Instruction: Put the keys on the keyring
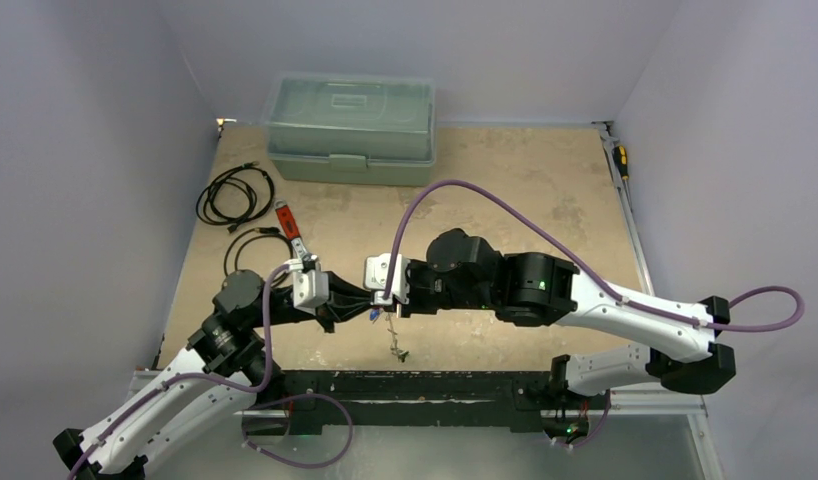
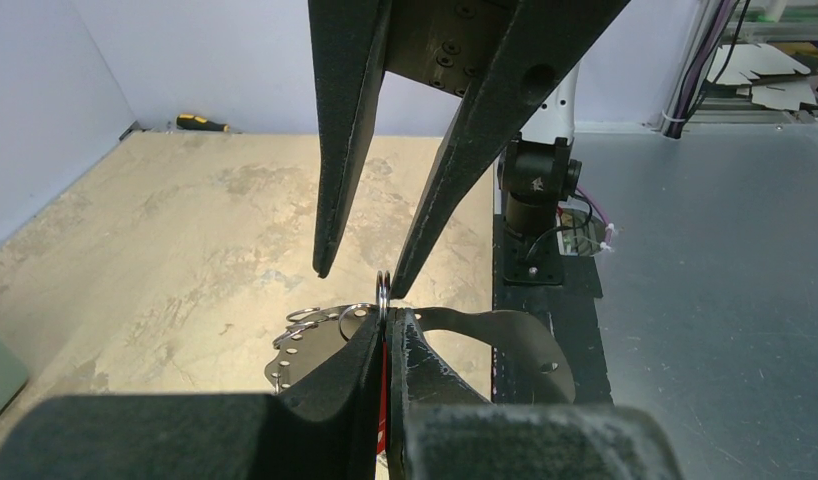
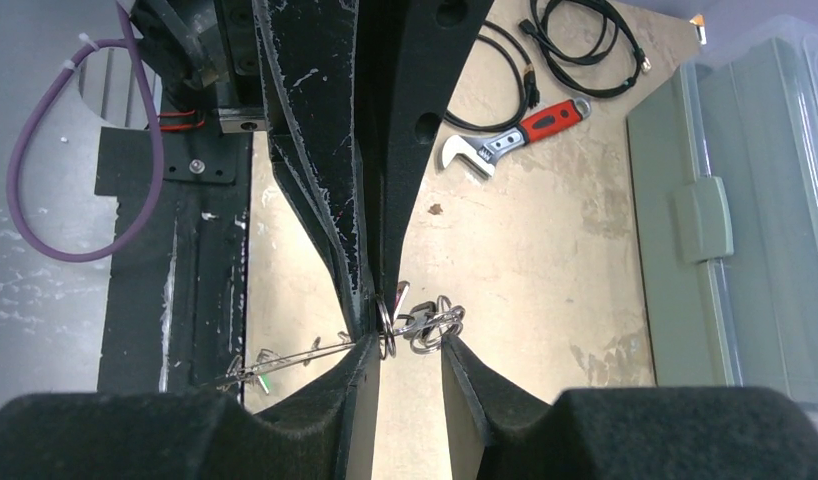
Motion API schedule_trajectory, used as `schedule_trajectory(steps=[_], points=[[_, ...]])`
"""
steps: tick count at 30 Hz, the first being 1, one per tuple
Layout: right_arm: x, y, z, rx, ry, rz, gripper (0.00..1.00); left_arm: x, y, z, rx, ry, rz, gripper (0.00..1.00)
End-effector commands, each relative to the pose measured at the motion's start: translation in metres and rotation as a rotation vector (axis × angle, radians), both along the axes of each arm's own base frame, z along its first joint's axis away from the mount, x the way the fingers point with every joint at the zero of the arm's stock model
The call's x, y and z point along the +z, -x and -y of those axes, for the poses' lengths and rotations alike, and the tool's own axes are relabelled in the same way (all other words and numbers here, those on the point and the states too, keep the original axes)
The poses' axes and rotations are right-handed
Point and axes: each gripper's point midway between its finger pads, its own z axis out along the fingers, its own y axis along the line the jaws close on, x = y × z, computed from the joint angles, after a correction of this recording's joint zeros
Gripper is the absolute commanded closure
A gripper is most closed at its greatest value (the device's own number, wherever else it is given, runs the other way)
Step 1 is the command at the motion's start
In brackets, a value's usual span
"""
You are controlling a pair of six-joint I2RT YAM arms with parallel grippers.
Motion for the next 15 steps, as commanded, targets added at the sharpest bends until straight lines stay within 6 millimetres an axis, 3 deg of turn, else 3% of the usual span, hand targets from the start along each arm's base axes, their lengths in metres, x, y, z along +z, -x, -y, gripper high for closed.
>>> schedule_trajectory(steps=[1,7,15], points=[[0.021,0.000,-0.004,0.015,-0.044,0.024,0.68,0.031,0.000,-0.002,0.006,0.063,0.080,1.00],[0.016,0.003,-0.010,0.038,-0.043,0.016,0.70,0.029,-0.001,0.000,0.003,0.057,0.072,1.00],[0.016,0.002,-0.015,0.046,-0.045,0.023,0.83,0.027,-0.001,0.001,0.000,0.051,0.066,1.00]])
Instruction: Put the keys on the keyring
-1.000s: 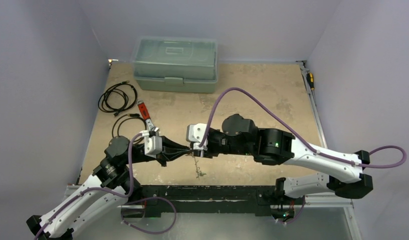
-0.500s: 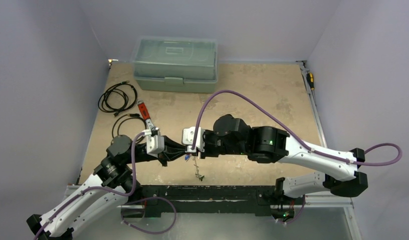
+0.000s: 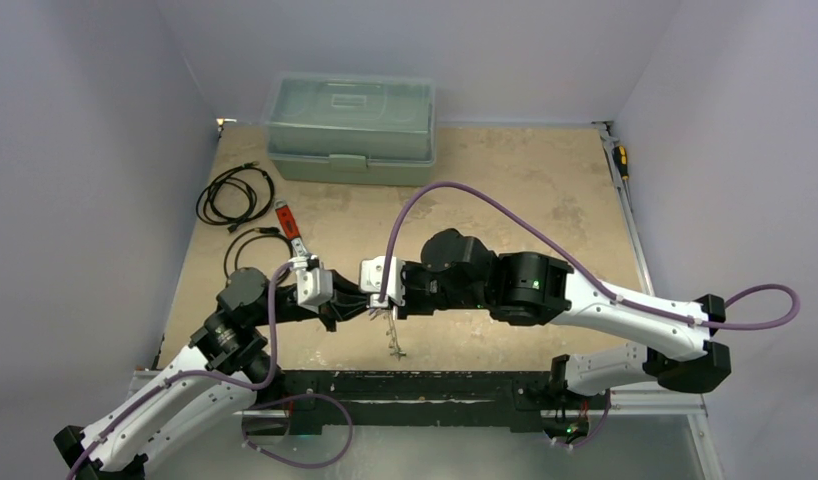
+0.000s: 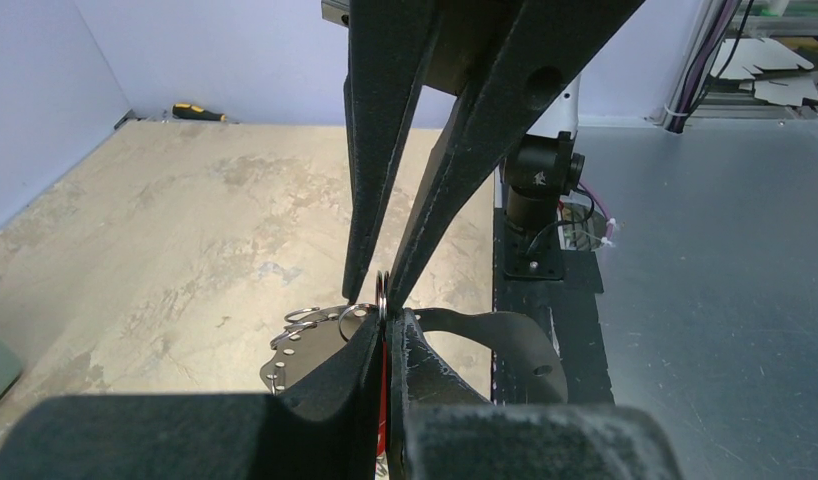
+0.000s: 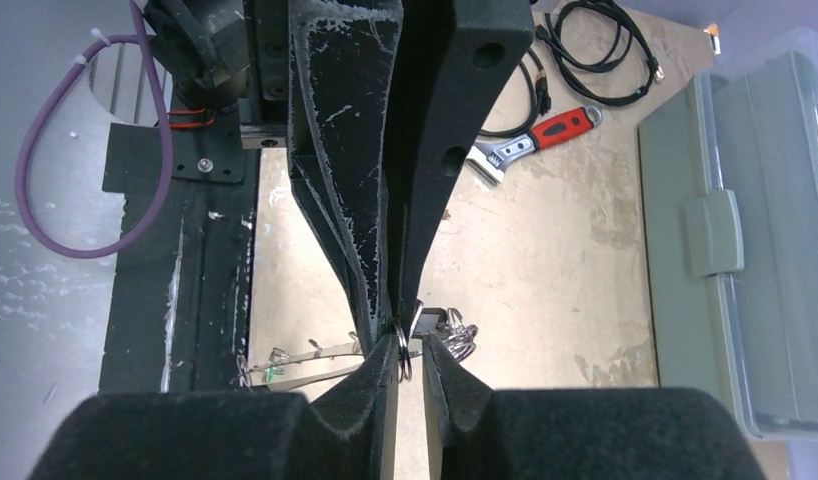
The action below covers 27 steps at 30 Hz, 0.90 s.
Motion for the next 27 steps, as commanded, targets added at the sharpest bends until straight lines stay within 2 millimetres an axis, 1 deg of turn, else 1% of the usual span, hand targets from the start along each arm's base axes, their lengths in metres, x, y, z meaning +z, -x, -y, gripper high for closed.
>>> schedule_trajectory(steps=[1,5,9,11,13,14,16,18,19,21,23,27], points=[[0.019,0.000,-0.010,0.020,-0.057,0.020,0.85,0.031,0.001,-0.001,0.003,0.065,0.078,1.00],[0.010,0.002,-0.016,0.039,-0.027,0.002,1.00,0.030,-0.001,-0.001,0.007,0.062,0.073,1.00],[-0.002,0.005,-0.018,0.055,0.007,-0.017,1.00,0.030,-0.002,-0.001,0.015,0.060,0.072,1.00],[-0.002,0.006,-0.019,0.058,-0.009,-0.014,1.00,0.032,-0.002,-0.002,0.021,0.064,0.076,1.00],[0.005,0.011,-0.021,0.085,-0.067,-0.020,1.00,0.034,-0.002,-0.004,0.028,0.070,0.085,1.00],[0.012,0.013,-0.024,0.092,-0.117,-0.017,1.00,0.035,-0.003,-0.005,0.034,0.073,0.088,1.00],[0.017,0.016,-0.024,0.093,-0.182,-0.025,1.00,0.037,-0.003,-0.007,0.044,0.076,0.098,0.99],[0.021,0.016,-0.026,0.091,-0.245,-0.018,1.00,0.040,-0.004,-0.009,0.057,0.080,0.106,0.92],[0.023,0.016,-0.026,0.089,-0.276,-0.013,1.00,0.041,-0.004,-0.010,0.067,0.086,0.110,0.88],[0.027,0.016,-0.024,0.082,-0.338,-0.010,1.00,0.044,-0.005,-0.012,0.082,0.095,0.117,0.82],[0.035,0.018,-0.021,0.079,-0.404,-0.011,1.00,0.045,-0.006,-0.014,0.091,0.099,0.122,0.81],[0.045,0.024,-0.014,0.090,-0.483,-0.026,1.00,0.047,-0.004,-0.015,0.092,0.105,0.130,0.81]])
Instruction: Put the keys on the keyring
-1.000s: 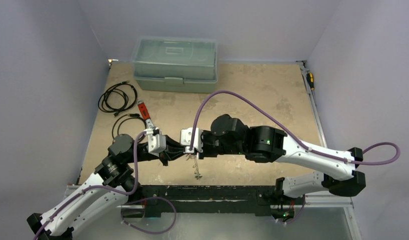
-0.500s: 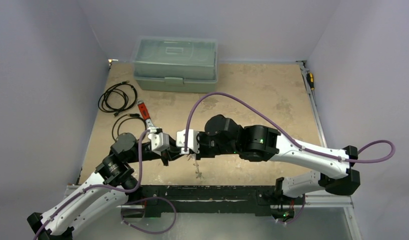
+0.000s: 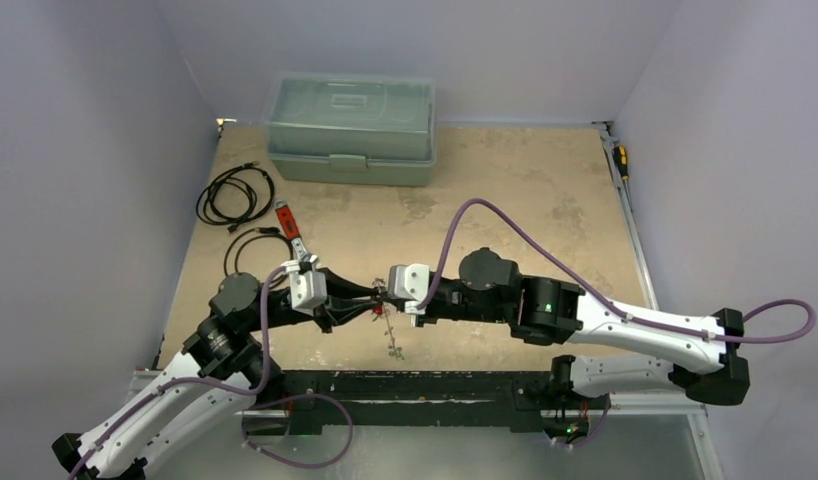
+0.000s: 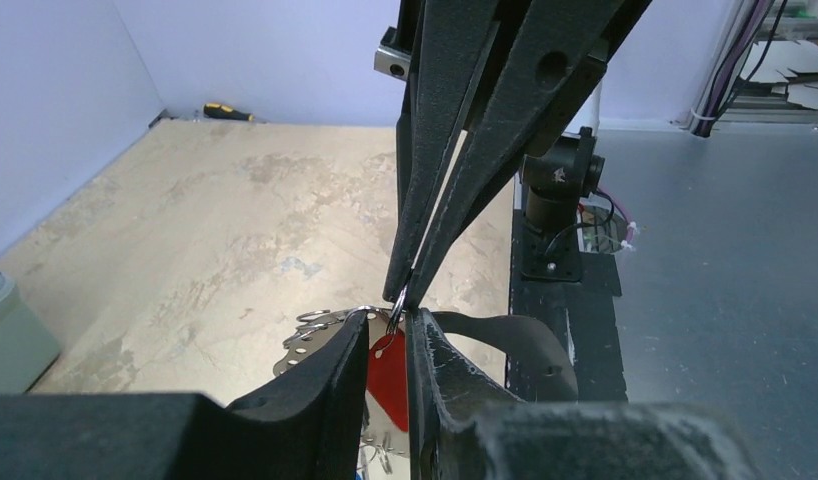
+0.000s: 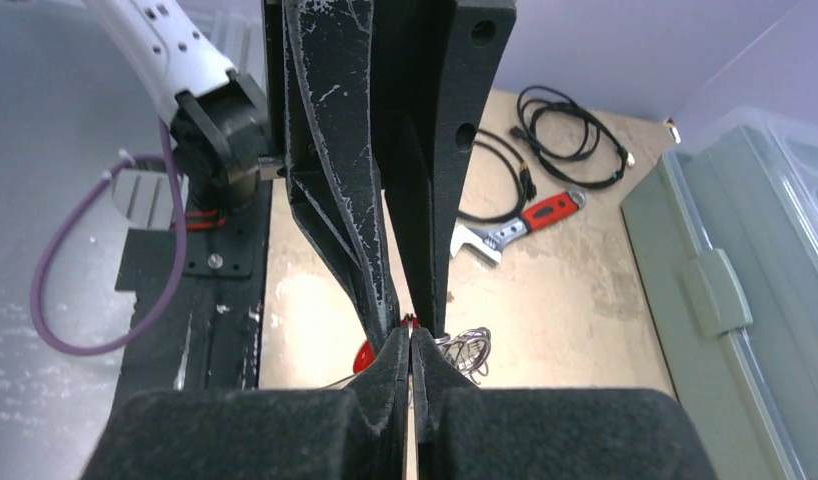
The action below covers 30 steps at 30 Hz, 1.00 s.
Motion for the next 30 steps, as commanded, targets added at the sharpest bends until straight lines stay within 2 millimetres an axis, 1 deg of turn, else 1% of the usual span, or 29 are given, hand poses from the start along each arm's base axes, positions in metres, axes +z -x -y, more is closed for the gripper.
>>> schedule_trajectory(steps=[1,6,9,10,13,16,18,20,21,24,25,26,27,30], points=[[0.047,0.017,-0.006,0.066,-0.231,-0.026,1.00,0.048,-0.001,-0.006,0.034,0.107,0.124,0.81],[0.046,0.020,-0.006,0.079,-0.251,-0.040,1.00,0.049,-0.001,-0.007,0.032,0.109,0.126,0.81],[0.041,0.021,-0.008,0.084,-0.241,-0.047,1.00,0.049,0.000,-0.007,0.029,0.110,0.129,0.81],[0.044,0.021,-0.009,0.087,-0.256,-0.044,1.00,0.049,0.001,-0.007,0.028,0.110,0.129,0.84],[0.046,0.022,-0.010,0.092,-0.265,-0.044,1.00,0.050,0.002,-0.007,0.023,0.112,0.132,1.00],[0.044,0.021,-0.009,0.087,-0.257,-0.046,1.00,0.052,0.003,-0.007,0.020,0.115,0.138,1.00],[0.045,0.018,-0.007,0.063,-0.253,-0.044,1.00,0.053,0.002,-0.009,0.034,0.115,0.144,1.00],[0.040,0.013,-0.003,0.028,-0.224,-0.047,1.00,0.054,0.001,-0.011,0.049,0.120,0.150,1.00],[0.038,0.010,-0.001,0.014,-0.208,-0.043,0.97,0.055,0.001,-0.012,0.052,0.123,0.152,1.00],[0.037,0.004,0.005,-0.020,-0.149,-0.023,0.72,0.054,0.000,-0.011,0.049,0.117,0.147,1.00],[0.037,0.002,0.007,-0.028,-0.129,-0.017,0.62,0.053,0.000,-0.011,0.049,0.115,0.146,1.00],[0.037,0.001,0.009,-0.037,-0.108,-0.010,0.57,0.053,0.000,-0.010,0.045,0.113,0.144,1.00],[0.037,-0.001,0.011,-0.043,-0.085,-0.004,0.55,0.053,0.000,-0.010,0.046,0.111,0.142,1.00],[0.037,-0.002,0.014,-0.040,-0.014,0.007,0.53,0.050,-0.001,-0.008,0.038,0.103,0.132,1.00]])
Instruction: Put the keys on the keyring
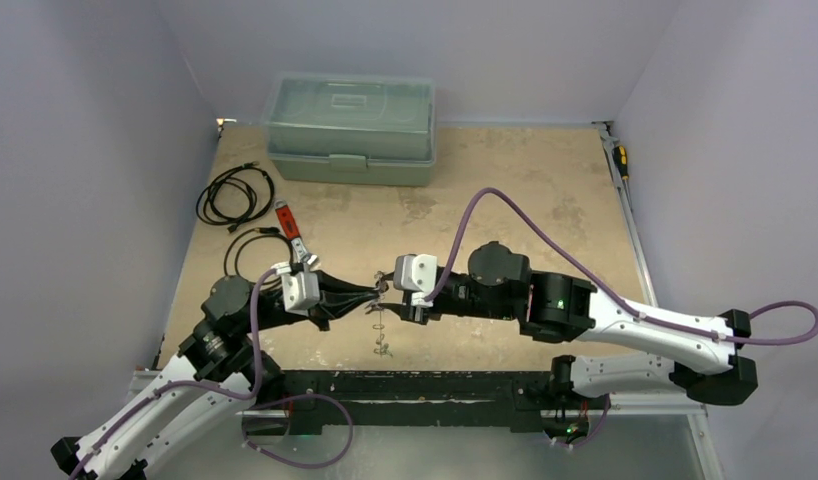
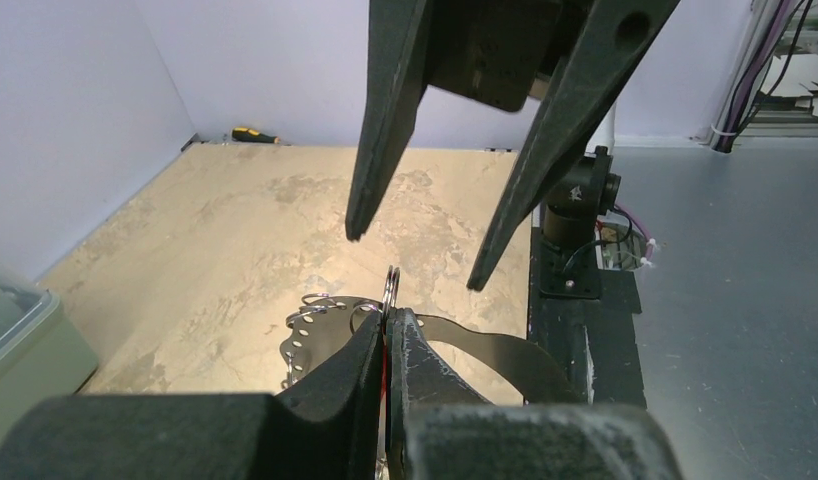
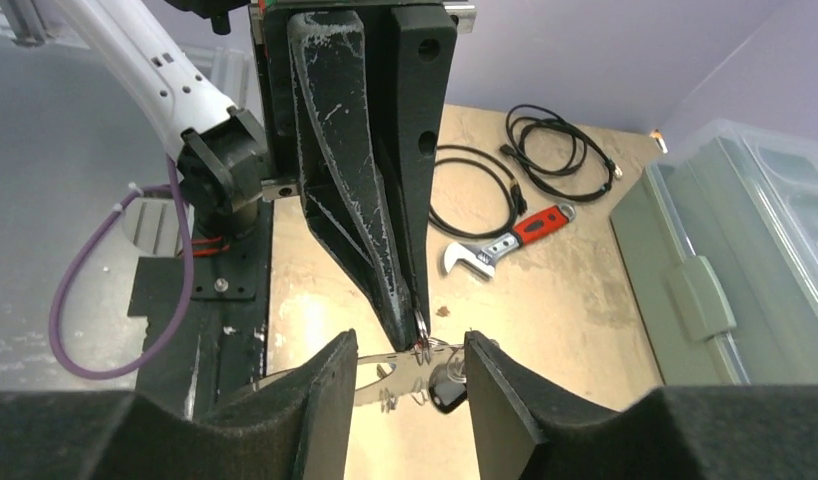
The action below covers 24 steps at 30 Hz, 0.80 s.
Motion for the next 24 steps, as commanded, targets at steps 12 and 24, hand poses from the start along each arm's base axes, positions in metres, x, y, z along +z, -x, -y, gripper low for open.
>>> schedule_trajectory(steps=[12,24], points=[[0.004,-0.010,0.001,0.003,0.256,0.065,0.61,0.025,0.001,0.005,-0.026,0.036,0.048,1.00],[0.004,-0.014,-0.001,-0.013,0.264,0.078,0.79,0.025,0.002,0.005,-0.034,0.035,0.046,1.00]])
